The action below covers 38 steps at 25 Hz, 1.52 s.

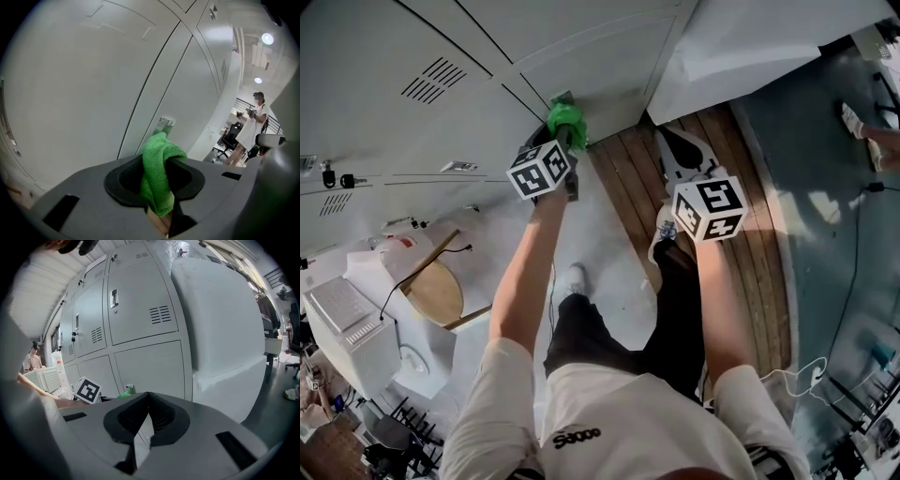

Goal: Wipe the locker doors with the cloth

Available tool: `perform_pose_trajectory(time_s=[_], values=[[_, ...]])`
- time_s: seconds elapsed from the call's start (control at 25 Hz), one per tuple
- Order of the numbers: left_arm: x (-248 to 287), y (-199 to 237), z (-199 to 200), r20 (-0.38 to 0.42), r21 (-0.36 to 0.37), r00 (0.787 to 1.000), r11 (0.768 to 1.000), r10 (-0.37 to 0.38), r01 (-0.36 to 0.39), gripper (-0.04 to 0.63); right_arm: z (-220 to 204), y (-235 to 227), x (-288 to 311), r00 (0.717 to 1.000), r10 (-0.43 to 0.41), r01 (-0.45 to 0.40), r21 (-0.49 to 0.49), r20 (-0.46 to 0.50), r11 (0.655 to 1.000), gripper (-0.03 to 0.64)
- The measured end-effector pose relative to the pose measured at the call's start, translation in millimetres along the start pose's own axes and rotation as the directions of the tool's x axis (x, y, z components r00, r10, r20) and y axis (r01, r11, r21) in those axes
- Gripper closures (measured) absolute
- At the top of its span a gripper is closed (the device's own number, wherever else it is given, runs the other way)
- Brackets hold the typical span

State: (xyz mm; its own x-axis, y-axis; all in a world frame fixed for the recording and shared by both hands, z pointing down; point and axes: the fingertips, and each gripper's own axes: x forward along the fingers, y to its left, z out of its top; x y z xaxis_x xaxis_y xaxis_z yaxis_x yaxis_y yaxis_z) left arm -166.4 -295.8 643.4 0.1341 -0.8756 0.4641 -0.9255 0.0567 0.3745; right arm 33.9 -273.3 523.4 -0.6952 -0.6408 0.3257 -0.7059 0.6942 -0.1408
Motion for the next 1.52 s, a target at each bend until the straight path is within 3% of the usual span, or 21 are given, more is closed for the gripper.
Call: perform_pose_trajectory(time_s=[0.6,0.76,0.84,1.08,1.24,1.36,1.52], values=[[115,-86,-36,-0.053,-0.008,0.989,0.991,-0.134,0.134,0.485,-36,-99,9,0.999,-0.048,0.048,0.001,-0.013,0.999,0.607],[157,-110,-53,-0.045,-0.091,0.979,0.977,-0.198,0.193,0.485,-53,-126,10,0.997,-0.079,0.079,0.0,-0.005,0.997,0.607],[174,-115,-64,-0.038,-0.121,0.978,0.972,-0.207,0.201,0.485,-64,-133,11,0.996,-0.087,0.087,-0.008,-0.007,0.996,0.607],[214,-125,-97,-0.055,-0.07,0.969,0.969,-0.242,0.238,0.485,-98,-146,13,0.993,-0.116,0.116,-0.022,-0.015,0.993,0.607],[222,-117,-109,-0.03,-0.139,0.955,0.948,-0.294,0.287,0.485,-113,-139,11,0.99,-0.139,0.139,-0.03,-0.01,0.99,0.607],[210,-97,-114,-0.029,-0.134,0.965,0.957,-0.262,0.256,0.485,-115,-123,4,0.989,-0.147,0.146,-0.041,-0.013,0.988,0.607],[183,-47,-127,-0.062,-0.178,0.986,0.974,-0.152,0.139,0.485,-107,-97,-4,0.989,-0.149,0.148,-0.045,-0.009,0.988,0.607]])
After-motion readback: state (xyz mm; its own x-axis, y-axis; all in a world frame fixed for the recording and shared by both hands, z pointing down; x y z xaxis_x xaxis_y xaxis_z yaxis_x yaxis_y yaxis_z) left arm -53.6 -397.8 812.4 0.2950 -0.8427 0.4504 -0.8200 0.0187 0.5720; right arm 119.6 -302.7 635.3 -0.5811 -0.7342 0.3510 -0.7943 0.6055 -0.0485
